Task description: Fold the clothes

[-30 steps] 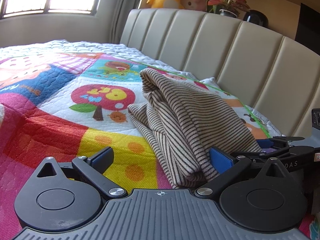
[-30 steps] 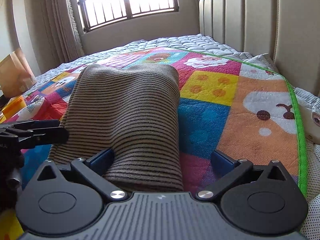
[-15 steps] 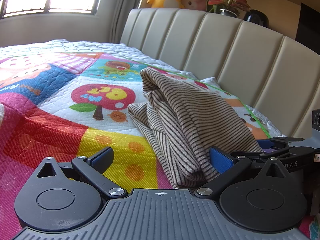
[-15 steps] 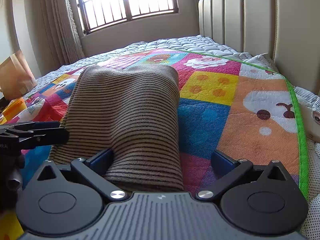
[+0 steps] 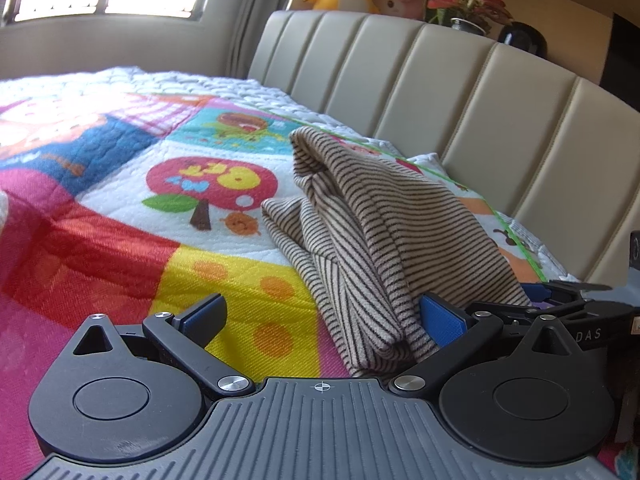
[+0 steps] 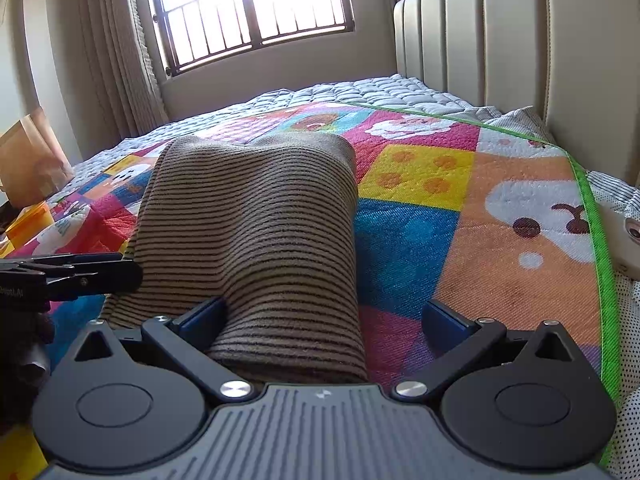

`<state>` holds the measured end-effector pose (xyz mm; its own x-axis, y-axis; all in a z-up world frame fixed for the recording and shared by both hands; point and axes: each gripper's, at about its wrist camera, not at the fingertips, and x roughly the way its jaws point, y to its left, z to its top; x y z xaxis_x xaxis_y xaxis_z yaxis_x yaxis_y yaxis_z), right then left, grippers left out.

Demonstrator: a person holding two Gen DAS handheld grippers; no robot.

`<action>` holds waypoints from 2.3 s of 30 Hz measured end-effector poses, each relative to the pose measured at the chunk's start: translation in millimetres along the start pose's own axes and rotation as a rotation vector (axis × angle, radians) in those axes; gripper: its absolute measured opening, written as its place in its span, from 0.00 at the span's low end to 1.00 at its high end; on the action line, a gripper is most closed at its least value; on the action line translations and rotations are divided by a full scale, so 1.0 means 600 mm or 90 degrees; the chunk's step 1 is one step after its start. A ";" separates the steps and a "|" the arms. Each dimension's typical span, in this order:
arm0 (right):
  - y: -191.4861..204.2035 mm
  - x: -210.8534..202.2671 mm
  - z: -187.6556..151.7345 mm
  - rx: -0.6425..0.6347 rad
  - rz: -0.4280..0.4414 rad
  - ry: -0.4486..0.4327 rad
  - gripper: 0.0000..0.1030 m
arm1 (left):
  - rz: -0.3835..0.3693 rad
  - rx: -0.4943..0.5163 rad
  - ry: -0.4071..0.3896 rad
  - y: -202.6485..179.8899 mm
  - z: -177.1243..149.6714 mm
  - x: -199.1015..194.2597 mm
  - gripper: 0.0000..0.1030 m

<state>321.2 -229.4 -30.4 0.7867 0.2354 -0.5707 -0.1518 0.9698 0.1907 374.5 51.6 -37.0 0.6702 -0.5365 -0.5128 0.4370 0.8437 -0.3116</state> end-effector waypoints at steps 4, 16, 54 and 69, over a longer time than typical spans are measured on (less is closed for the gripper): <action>0.001 -0.001 -0.001 -0.001 0.000 -0.004 1.00 | 0.021 -0.003 -0.015 -0.007 -0.009 -0.008 1.00; 0.020 -0.080 -0.043 0.016 -0.035 -0.018 1.00 | 0.274 0.044 0.007 -0.151 -0.105 -0.100 1.00; 0.078 -0.100 -0.097 -0.095 -0.091 0.012 1.00 | 0.349 0.001 0.017 -0.215 -0.156 -0.120 1.00; 0.079 -0.099 -0.097 -0.096 -0.092 0.013 1.00 | 0.349 0.000 0.017 -0.215 -0.156 -0.120 1.00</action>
<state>232.5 -193.7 -34.2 0.7951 0.0928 -0.5994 -0.1274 0.9917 -0.0154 213.8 -17.1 -34.8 0.7840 -0.0172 -0.6205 0.0277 0.9996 0.0073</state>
